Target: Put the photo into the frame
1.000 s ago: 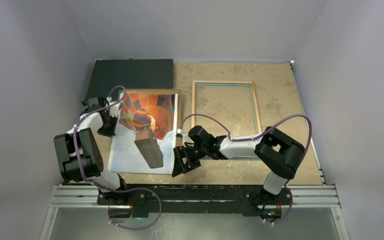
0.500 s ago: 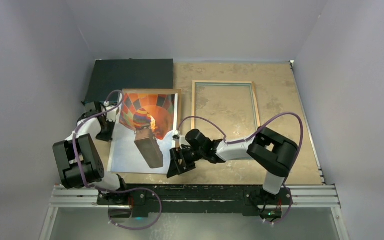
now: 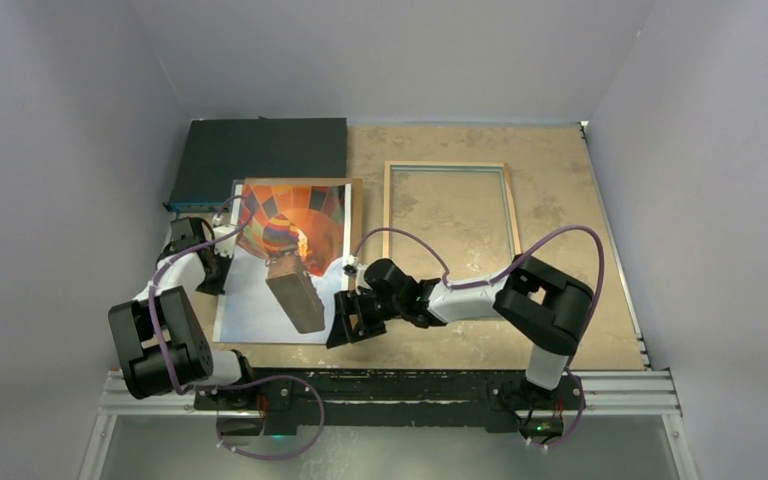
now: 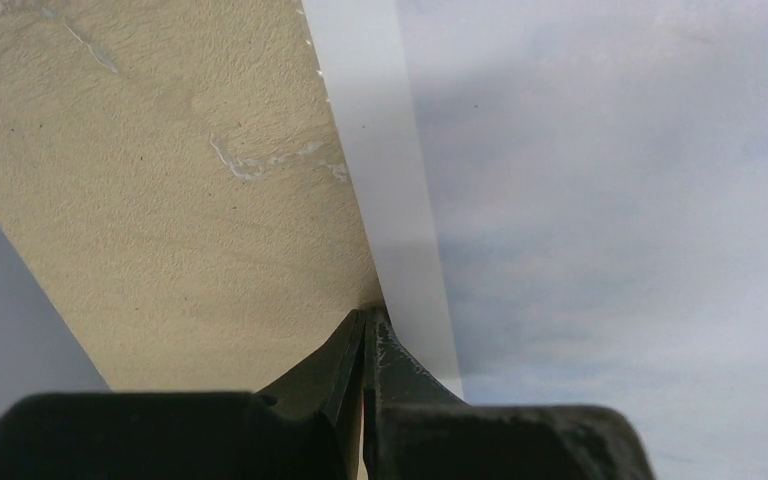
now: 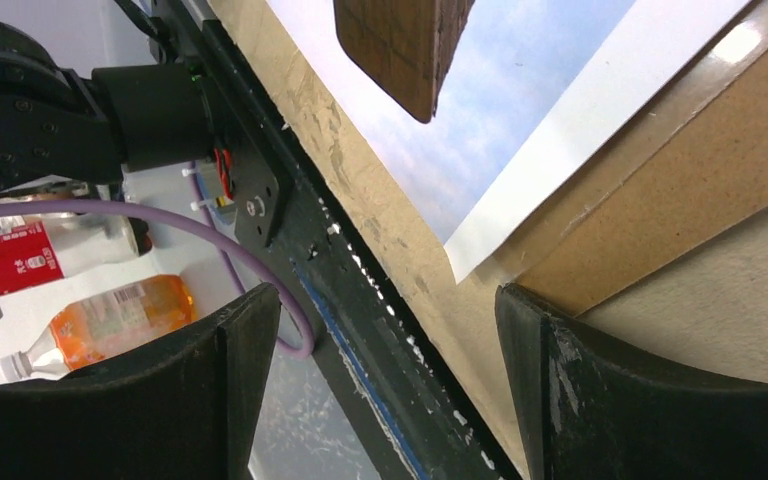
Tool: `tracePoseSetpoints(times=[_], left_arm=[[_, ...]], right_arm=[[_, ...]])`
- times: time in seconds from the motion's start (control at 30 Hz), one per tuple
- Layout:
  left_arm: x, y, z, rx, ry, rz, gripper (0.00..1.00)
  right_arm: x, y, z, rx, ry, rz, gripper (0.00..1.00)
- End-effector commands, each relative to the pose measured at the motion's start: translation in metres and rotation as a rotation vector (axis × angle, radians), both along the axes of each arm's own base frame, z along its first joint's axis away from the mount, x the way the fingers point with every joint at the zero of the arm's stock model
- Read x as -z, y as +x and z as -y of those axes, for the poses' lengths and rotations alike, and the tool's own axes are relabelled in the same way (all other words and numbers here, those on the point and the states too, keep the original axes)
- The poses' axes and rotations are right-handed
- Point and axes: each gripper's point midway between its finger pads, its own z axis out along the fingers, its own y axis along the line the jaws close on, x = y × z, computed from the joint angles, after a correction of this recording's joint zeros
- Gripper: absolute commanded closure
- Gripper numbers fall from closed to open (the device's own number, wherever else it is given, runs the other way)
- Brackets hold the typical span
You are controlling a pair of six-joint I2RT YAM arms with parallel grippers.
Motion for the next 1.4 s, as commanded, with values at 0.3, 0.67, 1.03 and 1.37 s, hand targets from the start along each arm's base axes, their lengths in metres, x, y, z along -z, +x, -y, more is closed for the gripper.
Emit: tracePoseSetpoints(times=[0.3, 0.67, 1.03, 1.37], left_arm=[[0.026, -0.013, 0.012, 0.046, -0.066, -0.076, 1.0], [0.029, -0.008, 0.009, 0.05, -0.062, -0.081, 1.0], [0.028, -0.003, 0.007, 0.041, -0.062, -0.081, 1.0], [0.021, 0.001, 0.009, 0.038, -0.08, -0.069, 1.0]], right_arm=[[-0.031, 0.027, -0.019, 0.029, 0.139, 0.101, 0.17], [-0.073, 0.053, -0.021, 0.078, 0.402, 0.125, 0.13], [-0.045, 0.072, -0.019, 0.18, 0.429, 0.014, 0.15], [-0.086, 0.087, -0.026, 0.234, 0.575, 0.1, 0.16]])
